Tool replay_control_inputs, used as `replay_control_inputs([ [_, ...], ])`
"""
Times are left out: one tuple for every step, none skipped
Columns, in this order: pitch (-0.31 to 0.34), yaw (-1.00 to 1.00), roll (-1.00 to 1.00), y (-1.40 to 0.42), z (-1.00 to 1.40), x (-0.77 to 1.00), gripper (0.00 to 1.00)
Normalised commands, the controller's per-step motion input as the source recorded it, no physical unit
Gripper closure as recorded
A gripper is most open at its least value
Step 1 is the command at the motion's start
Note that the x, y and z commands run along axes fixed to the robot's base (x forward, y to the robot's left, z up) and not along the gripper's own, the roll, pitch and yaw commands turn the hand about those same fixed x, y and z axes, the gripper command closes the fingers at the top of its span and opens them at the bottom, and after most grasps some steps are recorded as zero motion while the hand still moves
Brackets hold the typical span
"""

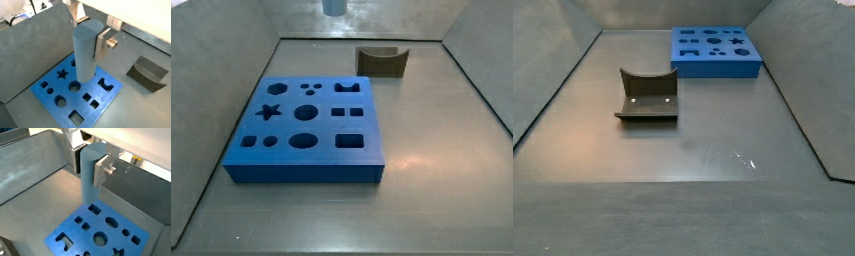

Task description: Insert the oval object.

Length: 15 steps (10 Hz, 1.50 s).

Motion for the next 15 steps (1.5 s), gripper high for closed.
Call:
replay_control_inputs([
  [0.0, 0.0, 0.0, 0.02, 0.0, -0.05, 1.0],
  [0.0, 0.0, 0.0, 0.0, 0.0, -0.06, 1.0],
  [0.0, 0.0, -0.02, 0.0, -0.06, -0.01, 1.0],
  [-0.036, -0.71, 0.0, -0.21, -0.25, -0.29, 1.0],
  [0.0, -1.0, 0.0, -0.21, -0.3, 0.0, 1.0],
  [0.0, -1.0, 0.0, -0.2, -0.32, 0.0, 1.0],
  [-0.039, -0.98, 0.0, -0.22, -0.37, 0.0, 1.0],
  [-0.114, -0.94, 0.0, -0.27, -0.51, 0.0, 1.0],
  [-0.236, -0.73, 0.06, -0.53, -0.91, -0.18, 1.0],
  [-0.24, -0.71, 0.07, -0.57, -0.92, -0.19, 1.0],
  [-0.2, -0.83, 0.08, -0.43, -0.92, -0.16, 1.0],
  [-0.133, -0.97, 0.07, -0.23, -0.95, -0.12, 1.0],
  [-0.011, -1.0, 0.0, 0.0, -0.87, 0.0, 1.0],
  [0.0, -1.0, 0.0, 0.0, -0.85, 0.0, 1.0],
  [0.0, -1.0, 0.0, 0.0, -0.85, 0.0, 1.0],
])
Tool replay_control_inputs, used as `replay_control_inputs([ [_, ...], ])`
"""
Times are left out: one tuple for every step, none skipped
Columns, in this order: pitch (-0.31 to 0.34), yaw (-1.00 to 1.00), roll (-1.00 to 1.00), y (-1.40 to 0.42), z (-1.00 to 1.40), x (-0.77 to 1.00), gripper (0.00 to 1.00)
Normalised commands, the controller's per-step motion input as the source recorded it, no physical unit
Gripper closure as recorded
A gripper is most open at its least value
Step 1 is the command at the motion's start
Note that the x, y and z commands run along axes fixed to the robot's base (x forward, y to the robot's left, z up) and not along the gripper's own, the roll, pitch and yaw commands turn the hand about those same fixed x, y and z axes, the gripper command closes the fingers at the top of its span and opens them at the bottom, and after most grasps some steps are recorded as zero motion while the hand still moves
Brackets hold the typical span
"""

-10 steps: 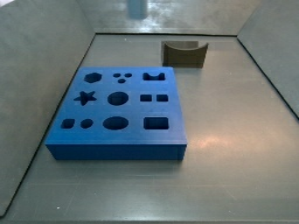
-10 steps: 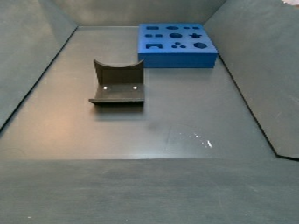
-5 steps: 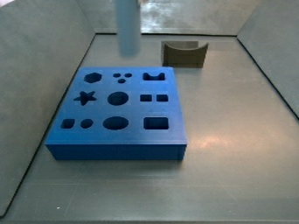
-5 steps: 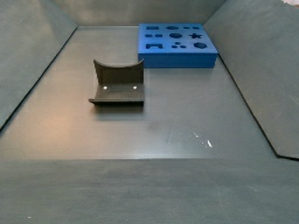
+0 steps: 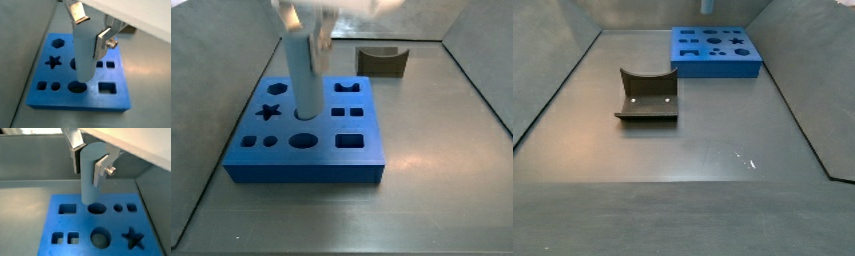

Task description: Insert the oval object.

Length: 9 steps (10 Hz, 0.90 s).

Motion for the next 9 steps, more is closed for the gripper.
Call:
replay_control_inputs([
  [0.0, -1.0, 0.0, 0.0, -0.85, 0.0, 1.0],
  [0.0, -1.0, 0.0, 0.0, -0.82, 0.0, 1.0],
  [0.0, -1.0, 0.0, 0.0, -0.64, 0.0, 1.0],
  [0.0, -1.0, 0.0, 0.0, -0.52, 0.0, 1.0],
  [0.0, -1.0, 0.02, 0.0, -0.44, 0.0, 1.0],
  [0.0, -1.0, 0.04, 0.0, -0.27, 0.0, 1.0],
  [0.0, -1.0, 0.03, 0.0, -0.15, 0.0, 1.0],
  [0.0, -1.0, 0.03, 0.0, -0.15, 0.0, 1.0],
  [0.0, -1.0, 0.04, 0.0, -0.09, 0.0, 1.0],
])
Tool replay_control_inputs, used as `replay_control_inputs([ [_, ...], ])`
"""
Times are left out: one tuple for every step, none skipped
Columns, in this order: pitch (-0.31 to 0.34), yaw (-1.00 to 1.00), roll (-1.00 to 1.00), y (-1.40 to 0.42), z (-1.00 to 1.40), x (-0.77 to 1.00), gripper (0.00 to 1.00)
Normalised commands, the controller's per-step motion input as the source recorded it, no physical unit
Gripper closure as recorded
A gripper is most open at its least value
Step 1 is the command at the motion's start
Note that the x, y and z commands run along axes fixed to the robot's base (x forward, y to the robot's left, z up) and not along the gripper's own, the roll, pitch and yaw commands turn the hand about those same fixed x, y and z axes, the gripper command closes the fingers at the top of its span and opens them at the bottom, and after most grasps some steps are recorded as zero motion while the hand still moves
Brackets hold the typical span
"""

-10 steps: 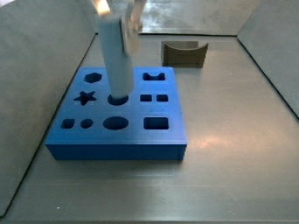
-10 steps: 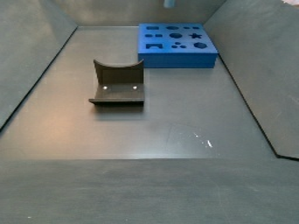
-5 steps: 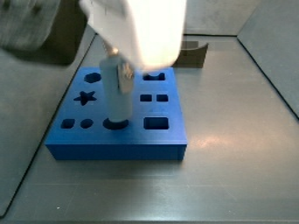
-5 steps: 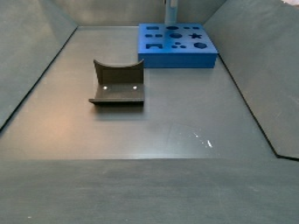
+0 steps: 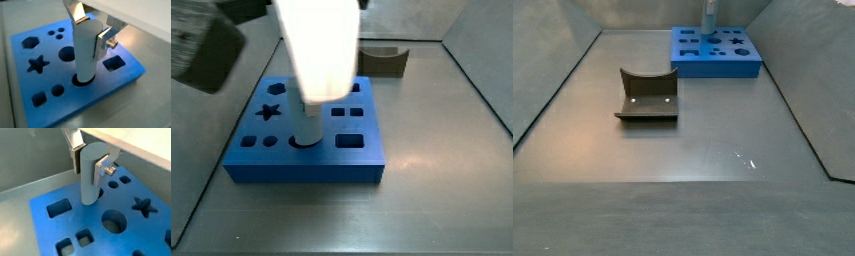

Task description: Insert the oval object.

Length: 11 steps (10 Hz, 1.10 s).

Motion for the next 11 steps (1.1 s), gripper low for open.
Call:
replay_control_inputs([
  [0.0, -1.0, 0.04, 0.0, -0.09, 0.0, 1.0],
  [0.0, -1.0, 0.04, 0.0, -0.09, 0.0, 1.0],
  [0.0, -1.0, 0.03, -0.02, -0.09, 0.0, 1.0],
  [0.0, -1.0, 0.01, -0.09, -0.09, 0.0, 1.0],
  [0.0, -0.9, 0.0, -0.31, -0.01, 0.0, 1.0],
  [0.0, -0.69, 0.06, -0.49, 0.0, 0.0, 1.0],
  [-0.017, -0.47, 0.12, -0.45, -0.13, 0.0, 1.0],
  [-0.011, -0.3, 0.17, -0.04, -0.25, 0.0, 1.0],
  [-0.014, -0.13, 0.2, 0.03, -0.19, 0.0, 1.0],
  [0.0, -0.04, 0.16, 0.22, -0.15, 0.0, 1.0],
  [-0.019, 0.0, 0.1, 0.25, -0.2, -0.21, 1.0],
])
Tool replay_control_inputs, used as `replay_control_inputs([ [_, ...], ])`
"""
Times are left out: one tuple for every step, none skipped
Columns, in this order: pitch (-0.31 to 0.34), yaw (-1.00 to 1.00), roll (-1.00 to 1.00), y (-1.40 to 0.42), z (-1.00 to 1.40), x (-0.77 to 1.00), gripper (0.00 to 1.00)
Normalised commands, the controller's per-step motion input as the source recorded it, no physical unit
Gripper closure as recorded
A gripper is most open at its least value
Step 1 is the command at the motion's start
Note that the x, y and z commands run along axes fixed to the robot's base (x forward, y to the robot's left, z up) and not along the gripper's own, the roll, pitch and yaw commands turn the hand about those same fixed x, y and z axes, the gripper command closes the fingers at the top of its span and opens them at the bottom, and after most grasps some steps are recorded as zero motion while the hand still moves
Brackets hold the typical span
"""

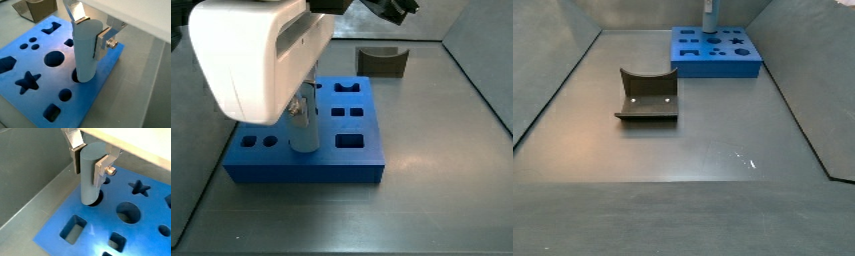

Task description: Insert the oval object.

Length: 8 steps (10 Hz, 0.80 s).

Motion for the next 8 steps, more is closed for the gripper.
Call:
replay_control_inputs([
  [-0.079, -0.02, 0.08, 0.11, -0.31, -0.2, 1.0],
  [-0.134, 0.0, 0.0, 0.03, -0.46, -0.31, 1.0],
  [-0.151, 0.08, -0.02, 0.0, -0.51, -0.33, 1.0],
  [-0.117, 0.05, 0.0, 0.0, -0.67, 0.0, 1.0],
  [-0.04, 0.0, 0.05, 0.0, -0.65, 0.2, 1.0],
  [0.0, -0.01, 0.12, 0.0, -0.54, 0.17, 1.0],
  [0.0, 0.0, 0.17, 0.0, -0.45, 0.06, 1.0],
  [-0.014, 0.0, 0.29, -0.04, -0.48, 0.0, 1.0],
])
